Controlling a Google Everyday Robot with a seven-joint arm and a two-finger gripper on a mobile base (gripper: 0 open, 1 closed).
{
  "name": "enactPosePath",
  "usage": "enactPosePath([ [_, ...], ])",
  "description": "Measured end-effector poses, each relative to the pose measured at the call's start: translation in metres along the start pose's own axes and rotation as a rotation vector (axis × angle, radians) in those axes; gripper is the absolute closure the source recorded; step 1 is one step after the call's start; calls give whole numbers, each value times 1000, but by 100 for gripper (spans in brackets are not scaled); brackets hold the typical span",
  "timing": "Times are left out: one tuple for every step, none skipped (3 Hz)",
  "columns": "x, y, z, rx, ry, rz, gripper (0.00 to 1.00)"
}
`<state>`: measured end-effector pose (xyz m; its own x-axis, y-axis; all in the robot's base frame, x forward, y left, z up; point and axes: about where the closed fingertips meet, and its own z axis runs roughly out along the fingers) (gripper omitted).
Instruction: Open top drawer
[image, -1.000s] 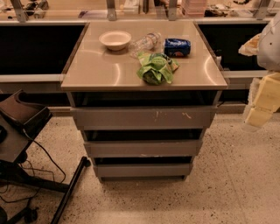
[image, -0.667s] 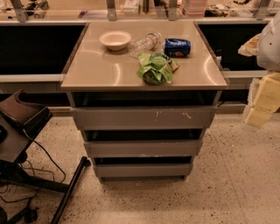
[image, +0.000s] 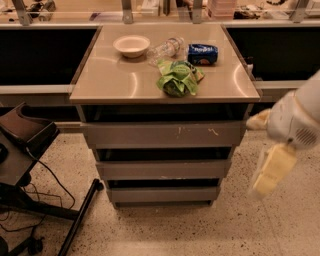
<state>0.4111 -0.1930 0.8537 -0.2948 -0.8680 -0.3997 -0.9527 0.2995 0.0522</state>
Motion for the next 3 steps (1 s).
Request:
enactPosePath([
  [20,17,103,-135,-165,113,0],
  [18,17,98,-131,-159,105,0],
  [10,2,106,-59,-196,129,0],
])
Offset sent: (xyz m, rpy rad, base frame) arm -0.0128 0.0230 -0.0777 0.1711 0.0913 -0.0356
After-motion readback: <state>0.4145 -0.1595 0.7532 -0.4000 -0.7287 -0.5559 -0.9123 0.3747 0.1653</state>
